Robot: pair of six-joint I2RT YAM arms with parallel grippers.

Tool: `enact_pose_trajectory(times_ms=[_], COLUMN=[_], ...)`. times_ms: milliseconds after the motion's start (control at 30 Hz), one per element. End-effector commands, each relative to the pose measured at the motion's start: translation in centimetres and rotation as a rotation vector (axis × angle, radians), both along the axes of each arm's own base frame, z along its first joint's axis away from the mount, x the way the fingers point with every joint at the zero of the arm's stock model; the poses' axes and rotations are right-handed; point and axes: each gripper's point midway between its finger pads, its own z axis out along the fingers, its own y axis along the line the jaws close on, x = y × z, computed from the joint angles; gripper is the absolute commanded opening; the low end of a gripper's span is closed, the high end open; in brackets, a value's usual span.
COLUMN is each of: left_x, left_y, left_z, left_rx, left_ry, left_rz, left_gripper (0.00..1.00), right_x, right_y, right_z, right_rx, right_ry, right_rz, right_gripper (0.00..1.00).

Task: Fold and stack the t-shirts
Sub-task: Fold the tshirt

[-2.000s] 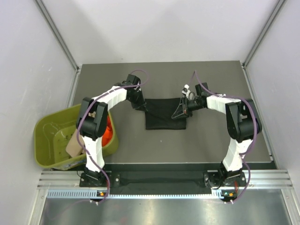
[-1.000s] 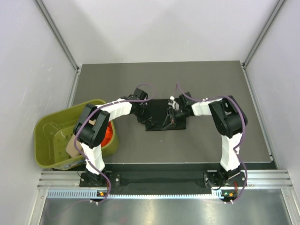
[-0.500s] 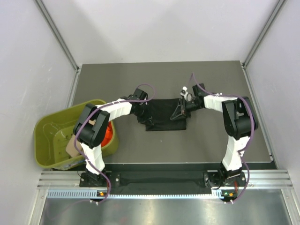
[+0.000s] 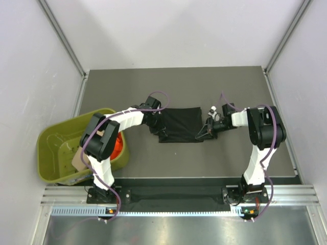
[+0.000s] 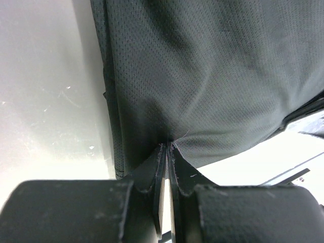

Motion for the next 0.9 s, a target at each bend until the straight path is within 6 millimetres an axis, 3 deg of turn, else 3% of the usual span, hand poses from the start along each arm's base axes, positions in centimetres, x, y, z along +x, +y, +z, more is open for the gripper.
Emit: enact_pose_trajectory(times_ms=[0, 67, 200, 333, 433, 533, 700, 867], left_x=[-2.3, -2.4, -2.1, -1.8, -1.9, -2.4, -2.8, -2.9], left_y=[1.8, 1.9, 1.3, 0.7, 0.1, -0.5, -1.1, -0.6], left_z=[-2.1, -2.1, -1.1, 1.0, 3.5, 5.7, 9.4, 13.3], left_rx=[0.091, 0.094, 0.074, 0.045, 0.020, -0.009, -0.060, -0.075], left_ry=[0.068, 0.076, 0.073, 0.045, 0.008, -0.012, -0.068, -0.130], left_rz=[-0.019, -0.024, -0.037, -0.052, -0.063, -0.072, -0.068, -0.058], left_gripper=[0.11, 0.11, 0.11, 0.13, 0.18, 0.26, 0.33, 0.34], right_x=[1.9, 3.0, 5.8, 9.0, 11.4, 13.6, 16.6, 16.8], right_y=[-2.1, -2.7, -4.9, -5.9, -5.9, -5.5, -4.1, -2.0], right_z=[0.1, 1.9, 3.4, 4.4, 4.6, 4.3, 3.4, 2.1], right_rx=[-0.112, -0.136, -0.238, -0.322, -0.355, -0.395, -0.427, -0.453], right_ry=[-0.141, -0.189, -0.229, -0.304, -0.367, -0.413, -0.460, -0.485], right_rz=[-0.030, -0.048, -0.119, -0.154, -0.150, -0.117, -0.075, -0.005], right_gripper=[0.11, 0.14, 0.20, 0.47, 0.74, 0.83, 0.85, 0.84])
